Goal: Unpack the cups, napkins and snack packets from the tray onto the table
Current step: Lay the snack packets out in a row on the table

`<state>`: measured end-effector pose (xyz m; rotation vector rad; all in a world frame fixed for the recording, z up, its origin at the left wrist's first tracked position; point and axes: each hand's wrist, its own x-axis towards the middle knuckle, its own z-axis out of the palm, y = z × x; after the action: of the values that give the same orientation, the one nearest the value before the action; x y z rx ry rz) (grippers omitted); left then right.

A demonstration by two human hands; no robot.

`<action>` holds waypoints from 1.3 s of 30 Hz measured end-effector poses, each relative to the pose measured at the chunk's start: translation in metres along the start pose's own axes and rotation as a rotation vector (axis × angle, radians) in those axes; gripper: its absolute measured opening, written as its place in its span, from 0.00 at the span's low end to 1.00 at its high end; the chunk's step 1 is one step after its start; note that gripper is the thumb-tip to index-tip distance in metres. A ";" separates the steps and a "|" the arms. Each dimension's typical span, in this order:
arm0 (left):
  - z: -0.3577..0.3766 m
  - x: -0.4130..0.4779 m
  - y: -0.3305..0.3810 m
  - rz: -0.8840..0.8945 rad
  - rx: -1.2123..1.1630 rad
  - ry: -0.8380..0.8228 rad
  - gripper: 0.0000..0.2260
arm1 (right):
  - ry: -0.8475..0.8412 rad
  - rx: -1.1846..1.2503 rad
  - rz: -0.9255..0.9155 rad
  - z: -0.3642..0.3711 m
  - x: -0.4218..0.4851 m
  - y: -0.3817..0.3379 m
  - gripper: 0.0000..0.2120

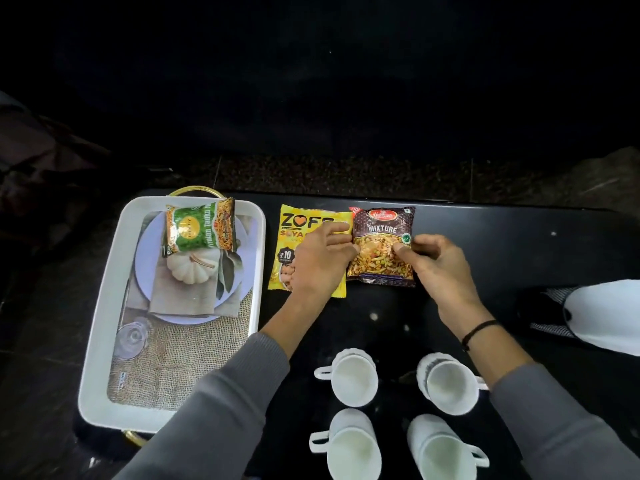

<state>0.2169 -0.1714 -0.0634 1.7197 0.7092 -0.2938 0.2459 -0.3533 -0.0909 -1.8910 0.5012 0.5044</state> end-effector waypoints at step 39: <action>-0.188 -0.013 -0.069 -0.192 0.003 0.499 0.19 | -0.289 -0.581 -0.577 0.218 -0.071 -0.112 0.22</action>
<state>0.1330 0.0107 -0.0592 1.7451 1.2411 0.0105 0.2254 -0.1037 -0.0416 -2.3287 -0.4274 0.5532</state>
